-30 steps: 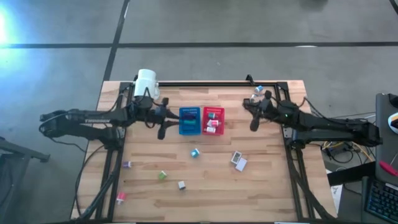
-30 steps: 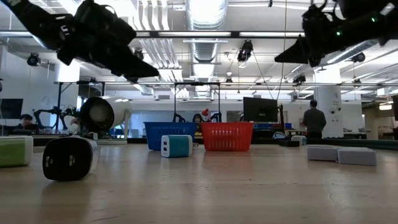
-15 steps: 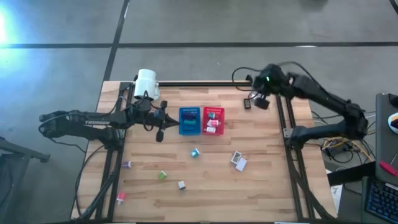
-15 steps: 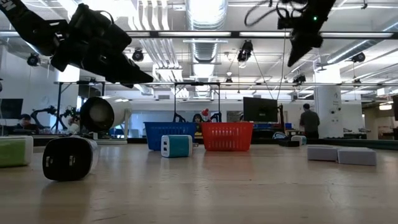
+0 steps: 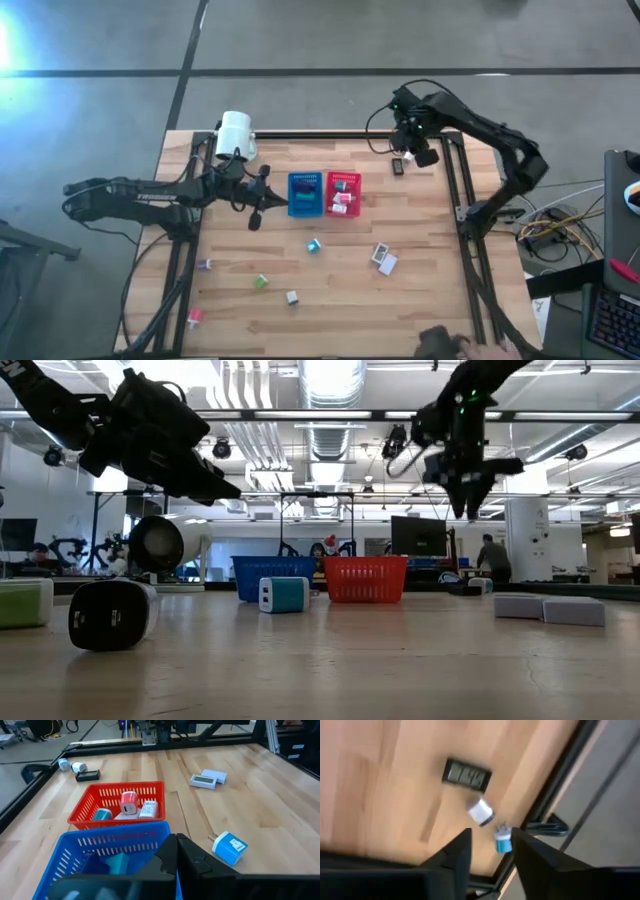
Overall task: Pick & Place Office items
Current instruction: Put the top white and black charger adapter into the red bin
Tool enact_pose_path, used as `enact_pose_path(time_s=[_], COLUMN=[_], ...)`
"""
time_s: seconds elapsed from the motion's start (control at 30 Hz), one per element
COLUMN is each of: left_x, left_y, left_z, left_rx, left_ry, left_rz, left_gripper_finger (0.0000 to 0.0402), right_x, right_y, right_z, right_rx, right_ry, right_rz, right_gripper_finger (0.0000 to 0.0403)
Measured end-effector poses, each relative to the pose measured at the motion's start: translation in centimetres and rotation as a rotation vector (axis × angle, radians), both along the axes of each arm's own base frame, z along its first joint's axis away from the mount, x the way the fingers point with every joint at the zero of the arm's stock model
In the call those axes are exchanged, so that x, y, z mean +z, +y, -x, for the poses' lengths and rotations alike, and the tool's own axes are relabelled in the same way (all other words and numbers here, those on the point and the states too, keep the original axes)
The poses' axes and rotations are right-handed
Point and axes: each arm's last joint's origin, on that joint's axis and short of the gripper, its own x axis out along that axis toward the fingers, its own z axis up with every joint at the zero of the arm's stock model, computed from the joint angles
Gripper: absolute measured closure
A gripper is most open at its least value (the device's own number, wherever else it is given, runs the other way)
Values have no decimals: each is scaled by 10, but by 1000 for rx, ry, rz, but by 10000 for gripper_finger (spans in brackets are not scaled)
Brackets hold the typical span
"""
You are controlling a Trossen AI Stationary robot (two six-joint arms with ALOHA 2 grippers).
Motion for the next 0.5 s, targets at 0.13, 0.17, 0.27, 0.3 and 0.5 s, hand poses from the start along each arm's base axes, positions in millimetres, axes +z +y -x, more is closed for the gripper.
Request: enact_pose_path(time_s=[0.13, 0.17, 0.27, 0.3, 0.5], left_x=[0, 0, 0, 0, -1], left_y=[0, 0, 0, 0, 0], left_z=[0, 0, 0, 0, 0], left_rx=[-2, -2, -2, -1, 1], left_ry=[0, 0, 0, 1, 12], left_rz=[-6, -7, -7, -6, 4], left_gripper_finger=[395, 392, 386, 386, 386], right_x=[-26, -34, -55, -61, -87], right_y=[-16, -20, -29, -31, -40], right_z=[-4, -6, -11, -13, -19], right_rx=[62, 76, 103, 108, 152], right_ry=[140, 187, 267, 273, 318], right_rz=[-14, -11, -34, -44, -92], right_gripper_finger=[212, 199, 169, 162, 148])
